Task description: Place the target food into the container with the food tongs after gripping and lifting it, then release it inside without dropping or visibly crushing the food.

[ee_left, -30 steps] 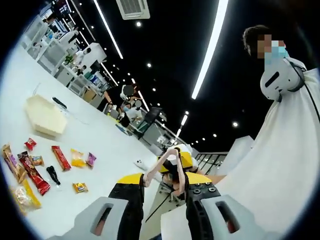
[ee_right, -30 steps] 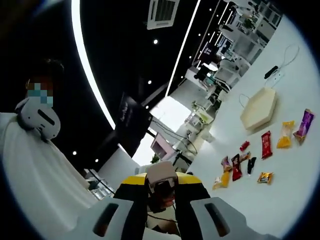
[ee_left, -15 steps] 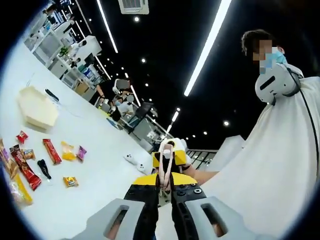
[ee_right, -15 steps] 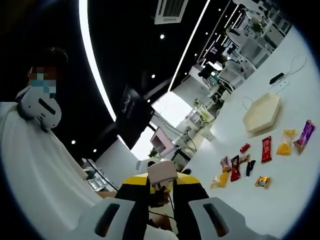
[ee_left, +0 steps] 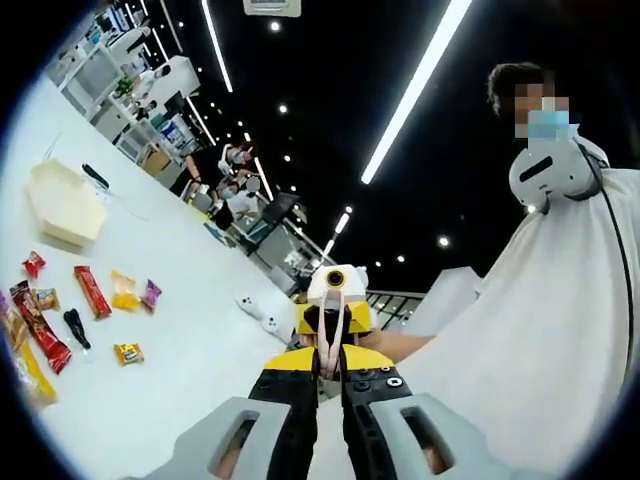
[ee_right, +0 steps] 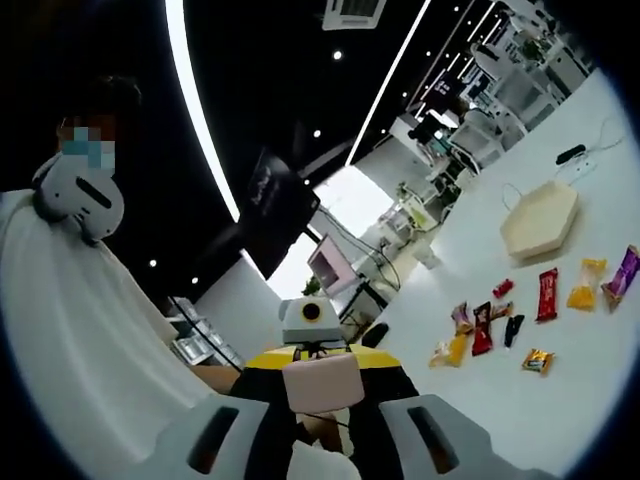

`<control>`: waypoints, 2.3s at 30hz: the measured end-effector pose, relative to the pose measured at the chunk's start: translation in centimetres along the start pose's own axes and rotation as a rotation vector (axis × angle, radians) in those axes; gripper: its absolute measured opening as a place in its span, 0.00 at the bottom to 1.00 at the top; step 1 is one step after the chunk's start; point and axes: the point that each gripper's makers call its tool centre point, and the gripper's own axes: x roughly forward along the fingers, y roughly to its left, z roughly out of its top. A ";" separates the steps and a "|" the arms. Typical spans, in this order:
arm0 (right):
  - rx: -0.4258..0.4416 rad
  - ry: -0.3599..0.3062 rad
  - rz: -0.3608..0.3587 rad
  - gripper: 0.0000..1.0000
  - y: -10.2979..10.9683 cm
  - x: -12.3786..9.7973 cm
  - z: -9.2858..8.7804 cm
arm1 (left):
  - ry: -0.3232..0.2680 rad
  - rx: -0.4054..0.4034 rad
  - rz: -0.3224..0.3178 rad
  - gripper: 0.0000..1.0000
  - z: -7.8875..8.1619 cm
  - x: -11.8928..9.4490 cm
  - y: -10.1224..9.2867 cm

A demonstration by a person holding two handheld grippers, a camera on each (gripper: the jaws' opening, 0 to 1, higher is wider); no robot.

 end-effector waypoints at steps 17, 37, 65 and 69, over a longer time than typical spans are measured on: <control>-0.032 0.019 -0.015 0.18 0.3 0.3 -0.6 | 0.022 -0.065 -0.015 0.05 -0.3 0.1 -0.4; -0.025 0.014 -0.029 0.20 -0.3 0.6 -0.3 | -0.003 -0.072 -0.015 0.06 0.0 0.7 0.0; 0.028 -0.004 -0.015 0.22 0.0 1.6 -0.7 | -0.006 -0.091 -0.021 0.07 -0.2 1.1 -0.2; 0.027 0.002 -0.016 0.22 0.2 1.9 -0.9 | -0.016 -0.101 -0.031 0.08 -0.1 1.2 -0.3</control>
